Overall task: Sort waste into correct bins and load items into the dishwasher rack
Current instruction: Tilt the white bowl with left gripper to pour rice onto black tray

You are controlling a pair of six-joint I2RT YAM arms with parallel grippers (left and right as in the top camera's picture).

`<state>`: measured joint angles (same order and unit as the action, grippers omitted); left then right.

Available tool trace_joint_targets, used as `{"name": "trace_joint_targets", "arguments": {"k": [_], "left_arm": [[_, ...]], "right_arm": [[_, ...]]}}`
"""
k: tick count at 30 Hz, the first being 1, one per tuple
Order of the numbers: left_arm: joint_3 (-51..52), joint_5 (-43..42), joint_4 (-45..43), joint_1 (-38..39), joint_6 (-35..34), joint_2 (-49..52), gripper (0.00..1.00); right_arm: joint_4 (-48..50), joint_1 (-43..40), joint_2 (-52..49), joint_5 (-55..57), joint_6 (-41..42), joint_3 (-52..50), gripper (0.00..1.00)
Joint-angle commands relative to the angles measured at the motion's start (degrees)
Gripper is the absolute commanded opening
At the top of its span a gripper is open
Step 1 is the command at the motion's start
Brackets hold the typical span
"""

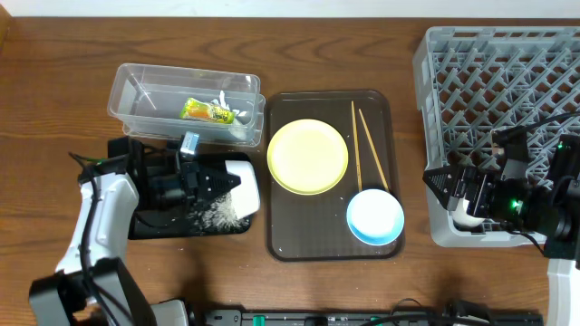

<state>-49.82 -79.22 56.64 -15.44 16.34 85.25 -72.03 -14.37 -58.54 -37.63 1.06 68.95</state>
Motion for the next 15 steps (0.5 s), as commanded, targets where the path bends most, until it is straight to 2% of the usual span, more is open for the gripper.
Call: {"name": "trace_joint_targets", "arguments": {"k": [1,4,10,12,15], "left_arm": [[0.11,-6.54,-0.63,-1.27,3.54,1.66,0.06],[0.11,-9.07,-1.49,-3.45,3.52,2.56,0.06],[0.11,-8.15,-2.93,-7.3,3.45,2.73,0.06],[0.11,-10.93,-1.33,-7.69,0.9,2.86,0.06],[0.11,-7.48,-3.48,-7.65,1.31,2.78,0.06]], "right_arm": [[-0.02,0.57,0.04,-0.28,0.61,0.66,0.99],[-0.09,0.57,0.04,-0.28,0.61,0.66,0.99],[-0.2,0.57,0.04,-0.28,0.61,0.66,0.99],[-0.17,0.57,0.04,-0.28,0.61,0.66,0.99],[-0.42,0.57,0.04,-0.28,0.61,0.66,0.99]]}}
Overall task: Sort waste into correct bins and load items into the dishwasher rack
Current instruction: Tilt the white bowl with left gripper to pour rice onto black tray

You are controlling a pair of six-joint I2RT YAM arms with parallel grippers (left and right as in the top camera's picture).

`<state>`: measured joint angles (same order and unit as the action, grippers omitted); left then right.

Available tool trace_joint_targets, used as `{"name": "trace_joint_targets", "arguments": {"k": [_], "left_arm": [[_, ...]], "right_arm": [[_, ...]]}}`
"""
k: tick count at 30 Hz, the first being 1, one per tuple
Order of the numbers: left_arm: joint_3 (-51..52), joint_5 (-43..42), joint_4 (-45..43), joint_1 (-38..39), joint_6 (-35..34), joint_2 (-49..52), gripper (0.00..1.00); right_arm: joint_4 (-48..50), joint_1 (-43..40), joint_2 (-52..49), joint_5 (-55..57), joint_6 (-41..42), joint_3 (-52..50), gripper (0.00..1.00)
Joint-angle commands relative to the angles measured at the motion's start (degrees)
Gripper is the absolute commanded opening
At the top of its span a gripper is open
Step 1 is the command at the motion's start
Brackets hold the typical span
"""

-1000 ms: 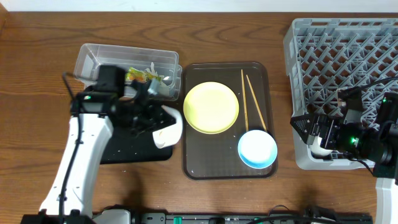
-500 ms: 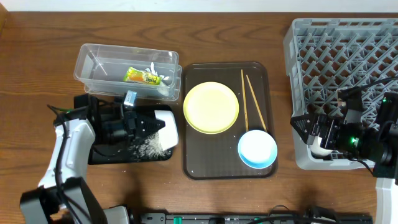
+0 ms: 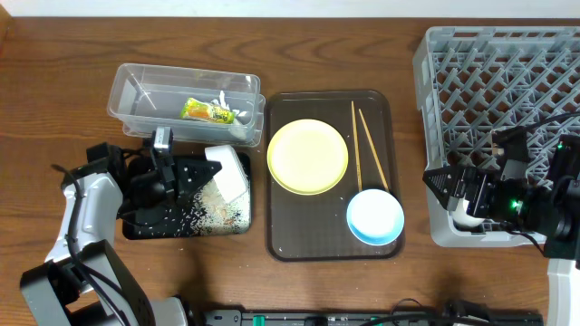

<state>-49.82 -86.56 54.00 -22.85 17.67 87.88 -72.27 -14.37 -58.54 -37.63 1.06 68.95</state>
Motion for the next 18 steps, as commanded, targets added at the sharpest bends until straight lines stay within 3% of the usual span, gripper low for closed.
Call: {"name": "trace_joint_targets", "arguments": {"k": [1,3,7,10,12,14,16,18], "left_arm": [[0.11,-0.35,-0.92,-0.24,-2.16,0.44,0.06],[0.11,-3.56,-0.85,-0.2,-1.64,0.5,0.06],[0.11,-3.61,-3.08,-0.37,-7.13,0.61,0.06],[0.11,-1.51,-4.48,-0.31,-6.01,0.48,0.06],[0.11,-0.81,-4.85,-0.72,-11.39,0.81,0.06],[0.04,-3.56,-3.3,-0.42,-11.08,0.63,0.06],[0.04,-0.33,-7.39,-1.01,-12.02,0.52,0.06],[0.07,1.44,-9.9,-2.36,-17.51,0.66,0.06]], "right_arm": [[-0.17,0.57,0.04,-0.28,0.61,0.66,0.99],[-0.17,0.57,0.04,-0.28,0.61,0.66,0.99],[-0.17,0.57,0.04,-0.28,0.61,0.66,0.99],[-0.28,0.57,0.04,-0.28,0.61,0.66,0.99],[-0.26,0.57,0.04,-0.31,0.61,0.66,0.99],[-0.44,0.57,0.04,-0.28,0.61,0.66,0.99],[-0.42,0.57,0.04,-0.28,0.61,0.66,0.99],[-0.42,0.57,0.04,-0.31,0.63,0.66,0.99]]}}
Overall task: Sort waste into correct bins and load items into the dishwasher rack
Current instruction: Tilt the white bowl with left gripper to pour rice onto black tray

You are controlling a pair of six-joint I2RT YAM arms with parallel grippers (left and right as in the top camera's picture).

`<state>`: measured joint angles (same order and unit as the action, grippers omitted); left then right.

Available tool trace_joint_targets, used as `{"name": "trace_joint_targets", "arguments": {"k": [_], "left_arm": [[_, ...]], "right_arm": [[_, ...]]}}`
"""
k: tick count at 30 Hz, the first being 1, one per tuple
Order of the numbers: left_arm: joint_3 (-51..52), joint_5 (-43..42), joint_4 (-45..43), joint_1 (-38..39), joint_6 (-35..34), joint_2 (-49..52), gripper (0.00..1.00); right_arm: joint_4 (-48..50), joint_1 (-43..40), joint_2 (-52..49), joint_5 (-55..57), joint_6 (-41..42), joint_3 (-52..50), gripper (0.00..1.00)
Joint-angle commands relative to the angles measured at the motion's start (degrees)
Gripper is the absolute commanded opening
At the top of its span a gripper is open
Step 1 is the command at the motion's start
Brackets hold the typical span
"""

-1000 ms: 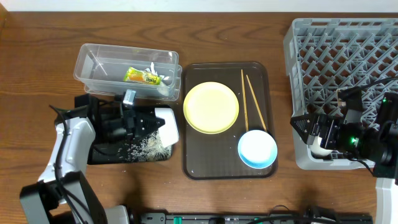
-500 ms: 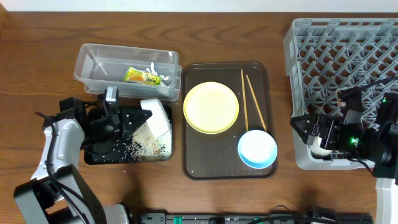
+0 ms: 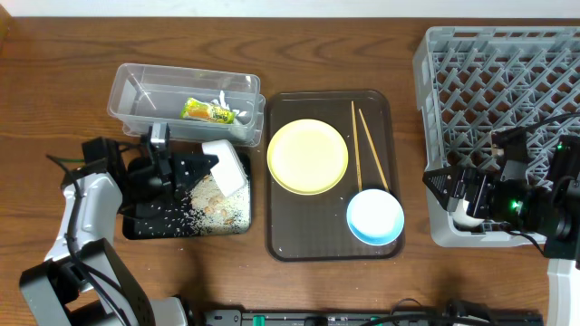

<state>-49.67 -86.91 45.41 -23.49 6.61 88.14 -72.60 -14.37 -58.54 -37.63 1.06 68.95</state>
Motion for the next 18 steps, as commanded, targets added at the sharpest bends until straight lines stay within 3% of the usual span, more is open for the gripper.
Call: {"name": "trace_joint_targets", "arguments": {"k": [1,4,6,8,9,11,12,15,18], "left_arm": [[-0.07,-2.14,-1.16,-1.9,-5.68,0.39,0.06],[-0.11,-0.42,-1.97,-1.68,-4.04,0.07,0.06],[-0.11,3.3,-1.97,-2.08,-8.24,0.17,0.06],[-0.11,-2.32,-0.44,-1.73,-2.78,0.0,0.06],[-0.11,-0.5,-1.09,-1.49,-1.64,-0.04,0.06],[-0.11,9.38,-2.45,-1.99,-8.11,-0.04,0.06],[-0.09,9.44,-2.4,-2.05,-8.68,-0.04,0.06],[-0.11,-3.28,-2.01,-1.11,0.87,-0.07,0.06],[-0.22,2.51,-2.29,-1.31,-3.13,-0.17,0.06]], "right_arm": [[-0.11,0.57,0.04,-0.31,0.61,0.66,0.99],[-0.37,0.57,0.04,-0.13,0.59,0.66,0.99],[-0.09,0.57,0.04,-0.11,0.59,0.66,0.99],[-0.11,0.57,0.04,-0.11,0.61,0.66,0.99],[-0.2,0.57,0.04,-0.11,0.59,0.66,0.99],[-0.2,0.57,0.04,-0.11,0.59,0.66,0.99],[-0.07,0.57,0.04,-0.11,0.59,0.66,0.99],[-0.22,0.57,0.04,-0.09,0.59,0.66,0.99],[-0.24,0.57,0.04,-0.09,0.59,0.66,0.99]]}}
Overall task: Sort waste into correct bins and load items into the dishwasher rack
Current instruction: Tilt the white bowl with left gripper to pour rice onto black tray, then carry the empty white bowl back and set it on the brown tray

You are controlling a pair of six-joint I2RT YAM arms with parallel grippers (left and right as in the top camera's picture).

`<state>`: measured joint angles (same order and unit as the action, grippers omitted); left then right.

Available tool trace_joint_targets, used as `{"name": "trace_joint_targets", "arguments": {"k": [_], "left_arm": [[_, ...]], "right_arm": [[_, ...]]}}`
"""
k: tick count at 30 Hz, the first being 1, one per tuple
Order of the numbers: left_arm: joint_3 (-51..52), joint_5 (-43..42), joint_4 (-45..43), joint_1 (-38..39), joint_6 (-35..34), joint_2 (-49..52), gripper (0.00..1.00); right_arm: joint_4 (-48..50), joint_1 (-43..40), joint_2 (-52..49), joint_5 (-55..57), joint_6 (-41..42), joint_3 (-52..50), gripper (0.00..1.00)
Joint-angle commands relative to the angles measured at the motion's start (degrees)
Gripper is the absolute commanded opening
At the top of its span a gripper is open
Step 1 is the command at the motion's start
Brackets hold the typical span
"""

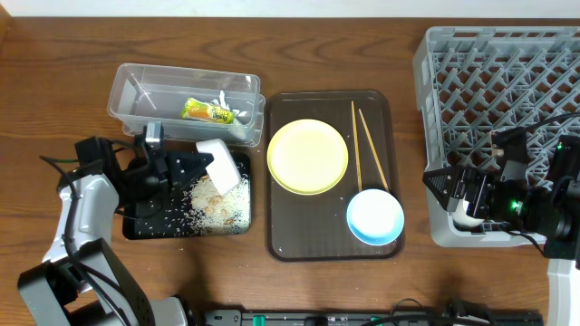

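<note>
My left gripper [198, 166] is shut on a white bowl [220, 165], held tilted over the black waste tray [145, 226]. Rice [217, 201] lies heaped in the tray's right part, with grains scattered across it. On the brown serving tray [281, 240] lie a yellow plate [308, 156], two chopsticks [362, 145] and a blue-rimmed bowl [375, 217]. The grey dishwasher rack [498, 91] stands at the right. My right gripper [439, 187] hovers at the rack's front left corner, its fingers apart and holding nothing; a white item [467, 215] shows beneath the arm.
A clear plastic bin [136, 95] behind the black tray holds a yellow wrapper [207, 110] and white scraps. Cables run along the rack near the right arm. Bare wooden tabletop lies in front and at the far left.
The left gripper and the white bowl have shifted slightly back and left over the black tray. The rice heap beneath has grown a little. The right arm has not moved.
At first the left gripper held the white bowl tipped at the black tray's right edge, with rice below it. Later the bowl stood further back over the tray, and more rice lay there each time. The right arm stayed at the rack throughout.
</note>
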<state>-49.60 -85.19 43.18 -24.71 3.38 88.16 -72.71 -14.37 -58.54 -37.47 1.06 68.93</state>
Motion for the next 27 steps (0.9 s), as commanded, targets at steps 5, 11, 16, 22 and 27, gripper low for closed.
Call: {"name": "trace_joint_targets", "arguments": {"k": [5,11,16,22,27], "left_arm": [[-0.28,-1.92,-0.26,0.22,0.44,-0.2,0.06],[-0.28,4.02,-0.61,-0.17,-4.61,-0.2,0.06],[-0.44,1.05,0.63,1.88,-5.68,-1.84,0.06],[-1.97,21.31,0.61,10.71,-17.09,-11.45,0.06],[-1.97,40.3,-2.45,25.7,-26.05,-19.21,0.06]], "right_arm": [[-0.15,0.57,0.04,-0.24,0.57,0.68,0.99],[-0.17,0.57,0.04,-0.24,0.59,0.68,0.99],[-0.15,0.57,0.04,-0.24,0.59,0.68,0.99],[0.33,0.57,0.04,-0.2,0.59,0.68,0.99],[1.36,0.57,0.04,-0.02,0.61,0.68,0.99]]}}
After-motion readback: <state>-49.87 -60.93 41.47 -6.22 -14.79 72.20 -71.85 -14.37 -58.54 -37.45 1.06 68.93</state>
